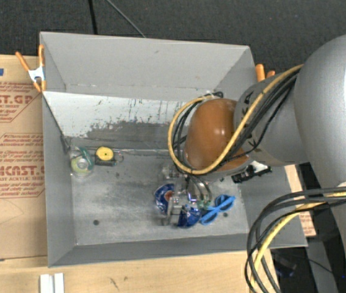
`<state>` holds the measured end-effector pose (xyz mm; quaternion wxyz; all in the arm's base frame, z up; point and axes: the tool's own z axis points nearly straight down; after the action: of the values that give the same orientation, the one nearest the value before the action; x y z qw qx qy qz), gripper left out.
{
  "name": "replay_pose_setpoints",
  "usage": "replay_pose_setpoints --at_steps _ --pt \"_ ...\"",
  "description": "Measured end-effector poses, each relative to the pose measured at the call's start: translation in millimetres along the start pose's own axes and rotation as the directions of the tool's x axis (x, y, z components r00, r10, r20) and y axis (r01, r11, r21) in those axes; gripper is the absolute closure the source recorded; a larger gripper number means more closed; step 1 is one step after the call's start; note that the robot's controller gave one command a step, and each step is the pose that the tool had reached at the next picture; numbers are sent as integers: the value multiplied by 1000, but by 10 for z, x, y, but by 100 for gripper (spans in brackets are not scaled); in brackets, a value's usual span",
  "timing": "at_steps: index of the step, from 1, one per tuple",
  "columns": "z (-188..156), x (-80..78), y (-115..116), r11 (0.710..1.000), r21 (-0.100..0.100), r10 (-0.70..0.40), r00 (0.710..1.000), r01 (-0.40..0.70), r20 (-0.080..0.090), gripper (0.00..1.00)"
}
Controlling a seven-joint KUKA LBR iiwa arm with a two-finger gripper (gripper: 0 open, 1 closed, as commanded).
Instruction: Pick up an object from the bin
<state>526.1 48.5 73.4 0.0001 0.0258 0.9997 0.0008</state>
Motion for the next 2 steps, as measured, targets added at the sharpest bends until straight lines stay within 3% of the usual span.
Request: replay_pose_setpoints --at_steps 1,2 --pt "-15 1 -4 1000 0 0 1000 0 0 100" --pt "-41 59 365 985 0 -173 985 173 0 100"
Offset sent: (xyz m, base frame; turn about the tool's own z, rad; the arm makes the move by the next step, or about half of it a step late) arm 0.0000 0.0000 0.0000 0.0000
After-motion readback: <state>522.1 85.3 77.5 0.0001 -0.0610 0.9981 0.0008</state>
